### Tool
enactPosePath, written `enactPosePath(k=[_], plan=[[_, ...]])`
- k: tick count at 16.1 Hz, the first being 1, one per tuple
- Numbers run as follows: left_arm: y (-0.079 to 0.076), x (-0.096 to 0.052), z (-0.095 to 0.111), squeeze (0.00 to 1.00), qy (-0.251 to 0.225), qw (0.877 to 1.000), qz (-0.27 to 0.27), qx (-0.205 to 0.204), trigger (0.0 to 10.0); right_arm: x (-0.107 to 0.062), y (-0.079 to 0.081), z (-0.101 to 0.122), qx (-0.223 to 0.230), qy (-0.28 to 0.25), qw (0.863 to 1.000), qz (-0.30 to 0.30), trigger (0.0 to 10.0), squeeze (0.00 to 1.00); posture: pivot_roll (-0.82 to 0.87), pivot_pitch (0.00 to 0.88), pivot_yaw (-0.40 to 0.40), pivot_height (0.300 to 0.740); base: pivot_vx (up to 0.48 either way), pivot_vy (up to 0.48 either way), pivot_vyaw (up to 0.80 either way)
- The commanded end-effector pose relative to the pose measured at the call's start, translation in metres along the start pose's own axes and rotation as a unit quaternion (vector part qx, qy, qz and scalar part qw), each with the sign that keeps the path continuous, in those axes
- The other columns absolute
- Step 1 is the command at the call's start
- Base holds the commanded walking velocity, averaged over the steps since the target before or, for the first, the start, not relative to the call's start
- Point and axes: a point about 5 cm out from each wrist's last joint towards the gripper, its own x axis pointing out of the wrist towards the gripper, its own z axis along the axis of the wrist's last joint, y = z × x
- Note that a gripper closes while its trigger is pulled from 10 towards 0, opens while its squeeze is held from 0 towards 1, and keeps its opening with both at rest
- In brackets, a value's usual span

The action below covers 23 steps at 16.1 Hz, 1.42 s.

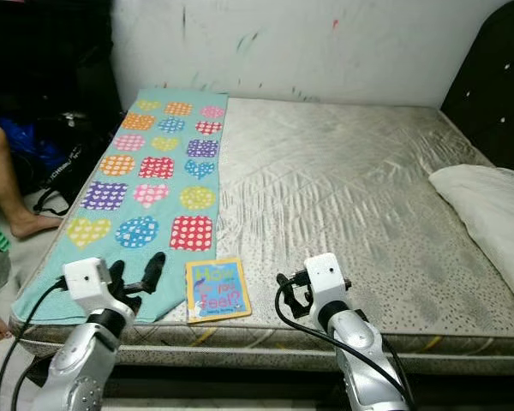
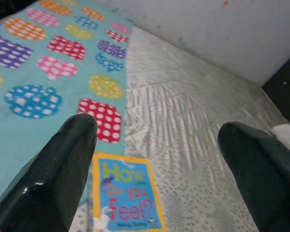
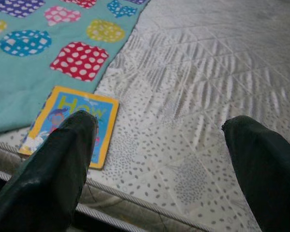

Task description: Clean up the room

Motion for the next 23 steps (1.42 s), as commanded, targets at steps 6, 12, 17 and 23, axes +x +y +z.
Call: enactPosePath(k=[6,12,17,23], plan=[[-0.005,0.002,0.001,0.00,-0.003,1.000,-0.014,0.003,10.0,0.000,-0.005,0.000,-0.004,0.001,1.000,-0.003,10.0,0.00,-0.09,0.000,-0.030,0.740,0.222,0.000,0.00],[-0.003,0.001,0.005,0.00,-0.013,1.000,-0.003,0.017,10.0,-0.010,-0.014,0.028,0.030,-0.115,0.992,-0.050,10.0,0.00,-0.08,0.000,-0.022,0.740,0.284,0.000,0.00],[0.007,-0.006,0.024,0.00,-0.069,0.995,0.038,0.060,10.0,-0.019,-0.016,0.048,0.123,-0.208,0.967,-0.076,10.0,0.00,-0.08,0.000,-0.003,0.740,0.000,0.000,0.00],[0.032,-0.026,0.046,0.00,-0.133,0.976,0.124,0.118,10.0,-0.031,-0.039,0.051,0.114,-0.237,0.952,-0.159,10.0,0.00,-0.03,0.000,-0.005,0.740,0.000,0.000,0.00]])
